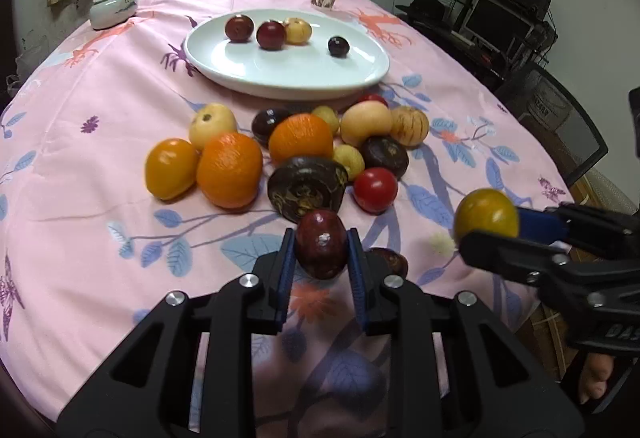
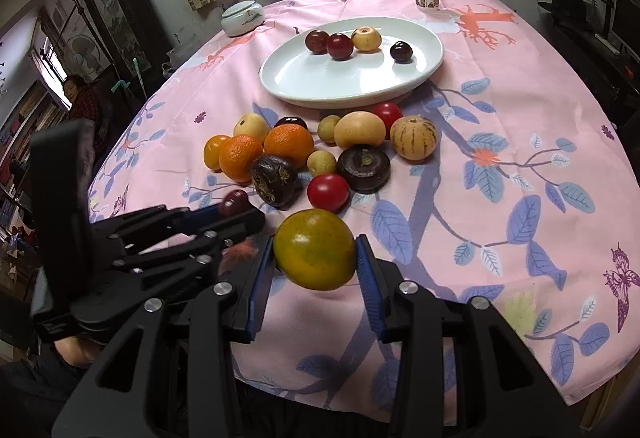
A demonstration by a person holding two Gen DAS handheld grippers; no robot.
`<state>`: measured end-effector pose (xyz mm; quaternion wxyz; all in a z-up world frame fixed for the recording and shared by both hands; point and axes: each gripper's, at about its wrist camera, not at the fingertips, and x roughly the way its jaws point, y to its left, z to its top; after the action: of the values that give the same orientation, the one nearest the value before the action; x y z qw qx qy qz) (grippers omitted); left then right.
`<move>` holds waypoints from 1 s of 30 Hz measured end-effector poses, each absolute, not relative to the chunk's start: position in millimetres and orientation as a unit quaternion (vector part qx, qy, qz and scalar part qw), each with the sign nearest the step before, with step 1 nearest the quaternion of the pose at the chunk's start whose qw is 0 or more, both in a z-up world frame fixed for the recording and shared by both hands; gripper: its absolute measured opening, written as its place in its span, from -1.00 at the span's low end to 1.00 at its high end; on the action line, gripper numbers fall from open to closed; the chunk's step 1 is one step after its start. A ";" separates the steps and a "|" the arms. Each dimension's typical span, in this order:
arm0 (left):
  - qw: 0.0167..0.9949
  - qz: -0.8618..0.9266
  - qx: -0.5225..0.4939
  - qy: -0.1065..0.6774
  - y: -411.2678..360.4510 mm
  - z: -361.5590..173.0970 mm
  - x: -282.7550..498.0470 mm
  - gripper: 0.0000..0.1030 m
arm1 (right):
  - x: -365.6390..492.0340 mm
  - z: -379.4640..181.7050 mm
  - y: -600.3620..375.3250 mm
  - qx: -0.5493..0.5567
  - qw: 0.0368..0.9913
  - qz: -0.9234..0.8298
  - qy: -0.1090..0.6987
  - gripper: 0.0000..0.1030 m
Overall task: Organize fruits
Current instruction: 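Carry both plums onto the white plate and open both tools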
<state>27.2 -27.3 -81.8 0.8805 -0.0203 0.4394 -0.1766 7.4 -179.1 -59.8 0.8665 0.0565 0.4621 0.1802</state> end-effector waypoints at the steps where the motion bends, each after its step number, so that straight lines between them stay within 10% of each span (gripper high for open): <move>1: 0.881 -0.177 -0.022 0.437 -25.8 -77.9 26.4 -0.51 | 7.6 -59.8 -178.4 0.056 0.866 0.181 0.462 -0.20; 30: 0.878 -0.109 -0.035 0.465 -10.6 -44.9 266.7 -0.50 | 241.8 -55.0 -146.4 -0.011 0.873 0.166 0.459 -0.21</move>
<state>266.7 -10.6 -44.9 0.8780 -0.0349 0.4647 -0.1091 241.8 -146.4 -55.0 0.8729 -0.0110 0.4585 0.1665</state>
